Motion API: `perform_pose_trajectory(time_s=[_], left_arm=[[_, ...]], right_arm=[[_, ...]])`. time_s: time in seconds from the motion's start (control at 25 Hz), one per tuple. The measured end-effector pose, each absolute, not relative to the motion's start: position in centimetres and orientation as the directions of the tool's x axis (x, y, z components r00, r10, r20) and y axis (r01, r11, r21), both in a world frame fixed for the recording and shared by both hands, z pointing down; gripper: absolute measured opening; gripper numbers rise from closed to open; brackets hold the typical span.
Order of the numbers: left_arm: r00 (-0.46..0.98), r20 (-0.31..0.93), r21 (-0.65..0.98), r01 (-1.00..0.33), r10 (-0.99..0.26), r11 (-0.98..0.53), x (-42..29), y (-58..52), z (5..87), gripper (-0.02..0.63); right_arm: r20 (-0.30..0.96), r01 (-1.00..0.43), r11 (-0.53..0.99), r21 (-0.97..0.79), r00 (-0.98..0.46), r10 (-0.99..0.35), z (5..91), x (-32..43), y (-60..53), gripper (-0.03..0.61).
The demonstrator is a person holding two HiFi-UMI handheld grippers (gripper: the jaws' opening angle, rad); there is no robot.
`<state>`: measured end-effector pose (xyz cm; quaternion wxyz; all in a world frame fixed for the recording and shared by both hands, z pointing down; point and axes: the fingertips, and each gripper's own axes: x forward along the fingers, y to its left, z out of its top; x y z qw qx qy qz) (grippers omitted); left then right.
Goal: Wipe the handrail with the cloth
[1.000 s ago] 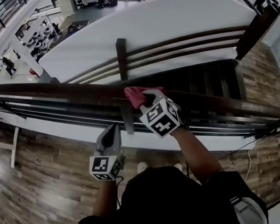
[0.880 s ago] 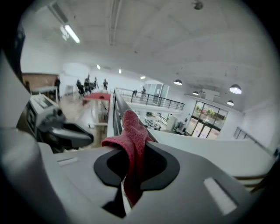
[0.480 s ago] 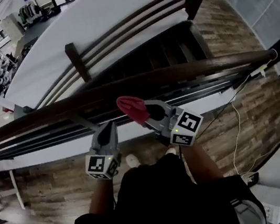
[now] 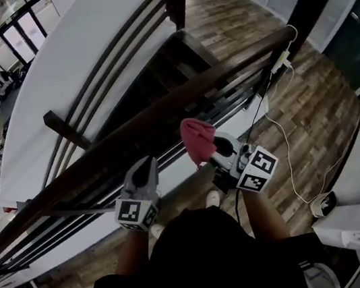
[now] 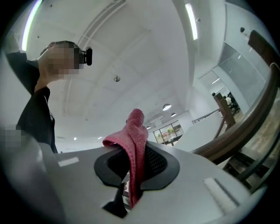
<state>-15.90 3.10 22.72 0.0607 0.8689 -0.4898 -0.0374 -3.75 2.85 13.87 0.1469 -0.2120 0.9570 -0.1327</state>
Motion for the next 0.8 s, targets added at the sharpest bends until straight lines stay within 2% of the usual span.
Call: perform_pose_trajectory(time_s=[0.16, 0.32, 0.56, 0.8], left_arm=[[0.598, -0.055, 0.141, -0.788, -0.8, -0.599, -9.0, -0.3, 21.8, 0.0], [0.683, -0.042, 0.104, -0.723, -0.729, -0.683, -2.4, -2.2, 21.1, 0.0], [0.773, -0.021, 0.121, -0.628, -0.634, -0.769, 1.9, -3.8, 21.2, 0.0], [0.848, 0.031, 0.082, -0.529, -0.529, -0.844, 6.0, -5.0, 21.9, 0.0]], right_arm=[[-0.247, -0.378, 0.861, -0.34, -0.847, -0.47, 14.3, 2.5, 0.4, 0.044], [-0.283, -0.378, 0.844, -0.381, -0.821, -0.496, 14.2, 7.0, -0.9, 0.044], [-0.287, -0.56, 0.716, -0.417, -0.666, -0.688, 14.5, 12.0, -2.7, 0.044], [-0.314, -0.625, 0.61, -0.487, -0.526, -0.79, 16.8, 17.3, -4.0, 0.044]])
